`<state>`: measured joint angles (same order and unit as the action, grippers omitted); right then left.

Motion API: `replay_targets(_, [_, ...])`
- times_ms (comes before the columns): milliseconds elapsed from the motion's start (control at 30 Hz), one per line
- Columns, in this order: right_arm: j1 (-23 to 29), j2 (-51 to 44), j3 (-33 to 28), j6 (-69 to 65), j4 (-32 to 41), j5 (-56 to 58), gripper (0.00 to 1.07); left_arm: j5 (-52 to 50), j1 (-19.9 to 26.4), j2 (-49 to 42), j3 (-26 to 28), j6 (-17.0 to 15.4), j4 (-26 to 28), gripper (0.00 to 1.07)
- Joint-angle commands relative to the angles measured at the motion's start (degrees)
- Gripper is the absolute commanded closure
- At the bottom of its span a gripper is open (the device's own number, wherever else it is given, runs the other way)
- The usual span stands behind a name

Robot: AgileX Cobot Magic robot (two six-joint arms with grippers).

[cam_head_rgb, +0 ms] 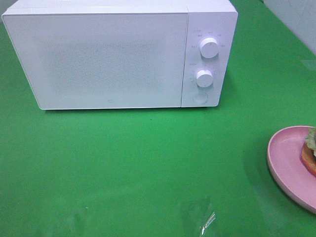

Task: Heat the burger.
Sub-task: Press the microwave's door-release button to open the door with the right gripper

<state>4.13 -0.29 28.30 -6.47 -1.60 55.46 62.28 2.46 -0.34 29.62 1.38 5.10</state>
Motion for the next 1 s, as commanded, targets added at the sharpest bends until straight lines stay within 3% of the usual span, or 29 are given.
replay_targets(33, [-0.4, -1.4, -0.2, 0.8, 0.1, -0.7, 0.32, -1.0, -0.2, -1.0, 0.0, -0.2, 0.2, 0.08])
replay_targets(500, [-0.4, -1.0, 0.6, 1.0, 0.1, -0.9, 0.32, -1.0, -0.2, -1.0, 0.0, -0.1, 0.2, 0.08])
replay_targets(1000, [-0.4, 12.4, 3.0, 1.0, 0.1, -11.6, 0.32, -1.0, -0.2, -1.0, 0.0, -0.1, 0.2, 0.08])
